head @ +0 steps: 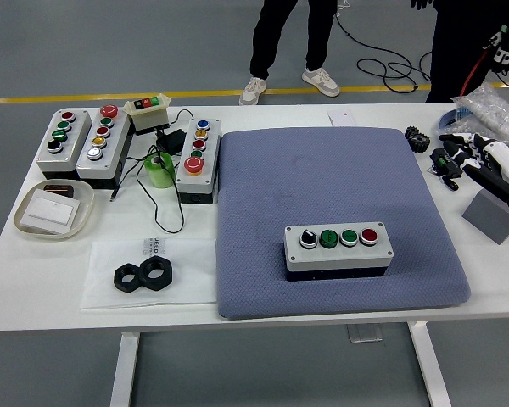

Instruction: Pick up the button,place it on the desk,press the button,press the button

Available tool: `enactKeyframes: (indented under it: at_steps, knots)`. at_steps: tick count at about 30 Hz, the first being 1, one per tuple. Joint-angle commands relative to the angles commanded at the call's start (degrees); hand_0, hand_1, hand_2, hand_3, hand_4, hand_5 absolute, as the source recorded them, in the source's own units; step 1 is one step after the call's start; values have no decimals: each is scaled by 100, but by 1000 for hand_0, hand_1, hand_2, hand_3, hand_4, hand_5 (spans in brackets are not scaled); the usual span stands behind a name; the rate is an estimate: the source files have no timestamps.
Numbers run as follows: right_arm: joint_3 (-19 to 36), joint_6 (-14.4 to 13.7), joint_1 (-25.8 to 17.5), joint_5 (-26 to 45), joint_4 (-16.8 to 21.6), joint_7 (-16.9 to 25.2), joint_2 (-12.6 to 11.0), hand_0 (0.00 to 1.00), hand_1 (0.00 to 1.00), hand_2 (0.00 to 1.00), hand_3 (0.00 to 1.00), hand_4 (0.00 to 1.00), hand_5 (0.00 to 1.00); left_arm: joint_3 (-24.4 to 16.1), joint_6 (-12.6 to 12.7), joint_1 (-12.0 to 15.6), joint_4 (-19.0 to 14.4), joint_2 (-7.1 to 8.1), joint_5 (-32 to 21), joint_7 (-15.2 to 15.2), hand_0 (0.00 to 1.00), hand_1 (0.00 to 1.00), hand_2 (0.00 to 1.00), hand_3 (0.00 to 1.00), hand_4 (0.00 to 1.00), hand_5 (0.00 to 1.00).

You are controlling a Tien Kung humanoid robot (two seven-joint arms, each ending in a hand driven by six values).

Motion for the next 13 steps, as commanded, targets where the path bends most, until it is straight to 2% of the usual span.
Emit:
enactKeyframes:
  at_steps: [2,13]
  knots:
    - [-2,-36,-10,15,-29,-26,11,905,875,866,823,709,896,-31,-8,13,0,13,64,3,744,918,985,879,600,998]
    - [26,-100,-38,163,-125,39,52,909,875,865,819,710,881,-37,-17,0,0,37,173,24,745,918,984,881,600,998]
